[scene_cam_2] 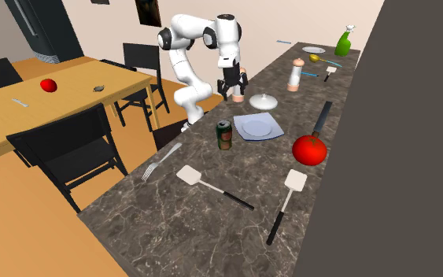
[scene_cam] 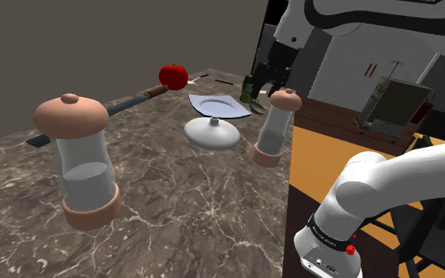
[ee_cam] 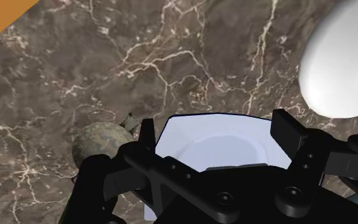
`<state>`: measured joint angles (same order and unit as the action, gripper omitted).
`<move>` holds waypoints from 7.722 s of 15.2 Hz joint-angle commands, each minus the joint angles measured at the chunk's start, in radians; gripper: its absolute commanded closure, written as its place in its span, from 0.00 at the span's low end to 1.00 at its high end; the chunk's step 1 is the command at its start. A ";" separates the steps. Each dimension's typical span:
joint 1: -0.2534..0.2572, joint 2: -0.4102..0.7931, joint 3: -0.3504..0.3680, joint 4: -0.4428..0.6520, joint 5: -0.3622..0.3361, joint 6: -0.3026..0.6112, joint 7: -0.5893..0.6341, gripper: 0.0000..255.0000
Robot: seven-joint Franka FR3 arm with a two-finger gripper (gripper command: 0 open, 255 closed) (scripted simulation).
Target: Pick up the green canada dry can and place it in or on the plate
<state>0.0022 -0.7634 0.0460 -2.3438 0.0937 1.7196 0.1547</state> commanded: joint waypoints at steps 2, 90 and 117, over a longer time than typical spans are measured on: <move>-0.006 0.032 -0.018 0.025 -0.009 -0.001 -0.019 0.00; 0.086 0.607 -0.065 0.668 -0.001 -0.170 0.035 1.00; 0.082 0.608 -0.070 0.687 -0.001 -0.188 0.027 0.00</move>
<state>0.0828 -0.1562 -0.0263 -1.6691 0.0922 1.5435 0.1781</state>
